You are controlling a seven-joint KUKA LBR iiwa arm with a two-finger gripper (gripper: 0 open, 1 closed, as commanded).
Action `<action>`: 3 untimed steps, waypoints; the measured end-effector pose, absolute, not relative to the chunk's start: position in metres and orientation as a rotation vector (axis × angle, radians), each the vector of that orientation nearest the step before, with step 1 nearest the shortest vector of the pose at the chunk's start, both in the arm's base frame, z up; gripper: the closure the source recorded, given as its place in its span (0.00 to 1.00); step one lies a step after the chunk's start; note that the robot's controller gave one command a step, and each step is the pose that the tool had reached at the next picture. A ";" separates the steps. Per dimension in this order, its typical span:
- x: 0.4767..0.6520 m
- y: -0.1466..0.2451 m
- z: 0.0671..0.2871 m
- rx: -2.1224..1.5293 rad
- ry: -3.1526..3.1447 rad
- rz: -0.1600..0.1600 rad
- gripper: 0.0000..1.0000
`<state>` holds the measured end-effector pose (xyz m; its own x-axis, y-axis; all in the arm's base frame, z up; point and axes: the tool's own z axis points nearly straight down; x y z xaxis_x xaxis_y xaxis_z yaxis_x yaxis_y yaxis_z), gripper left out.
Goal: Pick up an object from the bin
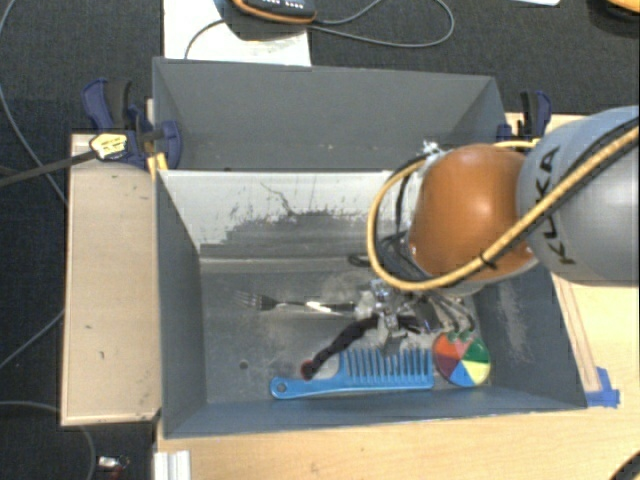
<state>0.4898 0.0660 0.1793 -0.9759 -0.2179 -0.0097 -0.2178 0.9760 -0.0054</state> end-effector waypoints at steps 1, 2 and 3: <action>0.494 0.058 0.184 -0.314 3.110 -0.010 1.00; 0.493 0.062 0.241 -0.349 3.114 -0.008 1.00; 0.494 0.060 0.279 -0.352 3.113 -0.008 1.00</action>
Offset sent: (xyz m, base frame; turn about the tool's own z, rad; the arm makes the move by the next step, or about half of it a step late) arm 0.0029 0.0005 0.1140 -0.0250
